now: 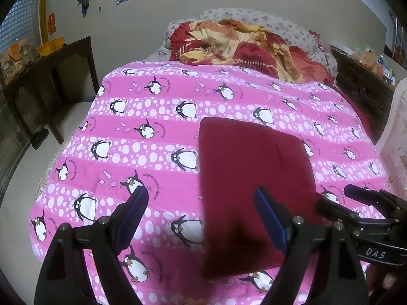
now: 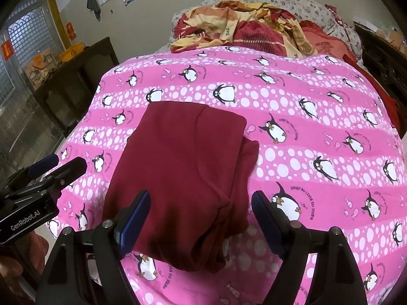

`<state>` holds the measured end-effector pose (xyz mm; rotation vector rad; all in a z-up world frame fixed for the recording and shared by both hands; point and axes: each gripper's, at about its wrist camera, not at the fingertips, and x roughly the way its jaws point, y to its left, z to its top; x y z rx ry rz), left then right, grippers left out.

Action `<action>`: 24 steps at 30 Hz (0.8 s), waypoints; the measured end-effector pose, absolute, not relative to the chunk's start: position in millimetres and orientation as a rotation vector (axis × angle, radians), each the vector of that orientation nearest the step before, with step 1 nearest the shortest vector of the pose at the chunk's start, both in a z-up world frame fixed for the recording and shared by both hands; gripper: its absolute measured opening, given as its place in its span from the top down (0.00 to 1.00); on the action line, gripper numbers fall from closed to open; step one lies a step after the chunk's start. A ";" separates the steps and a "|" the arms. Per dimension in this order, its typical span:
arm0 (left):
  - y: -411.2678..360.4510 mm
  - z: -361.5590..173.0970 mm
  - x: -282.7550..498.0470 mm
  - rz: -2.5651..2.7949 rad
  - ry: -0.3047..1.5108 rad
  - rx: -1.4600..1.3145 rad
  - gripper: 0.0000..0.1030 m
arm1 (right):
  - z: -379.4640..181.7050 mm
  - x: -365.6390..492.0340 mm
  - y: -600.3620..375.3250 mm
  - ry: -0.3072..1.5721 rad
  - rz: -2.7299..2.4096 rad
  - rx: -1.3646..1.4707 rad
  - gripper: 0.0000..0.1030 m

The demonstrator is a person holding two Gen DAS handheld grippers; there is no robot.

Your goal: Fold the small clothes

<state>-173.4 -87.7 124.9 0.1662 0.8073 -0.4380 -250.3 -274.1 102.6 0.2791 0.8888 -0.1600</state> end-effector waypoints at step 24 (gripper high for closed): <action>-91.6 115.7 -169.2 -0.422 0.831 0.160 0.19 | 89.9 -242.0 -275.2 0.927 -0.157 0.285 0.17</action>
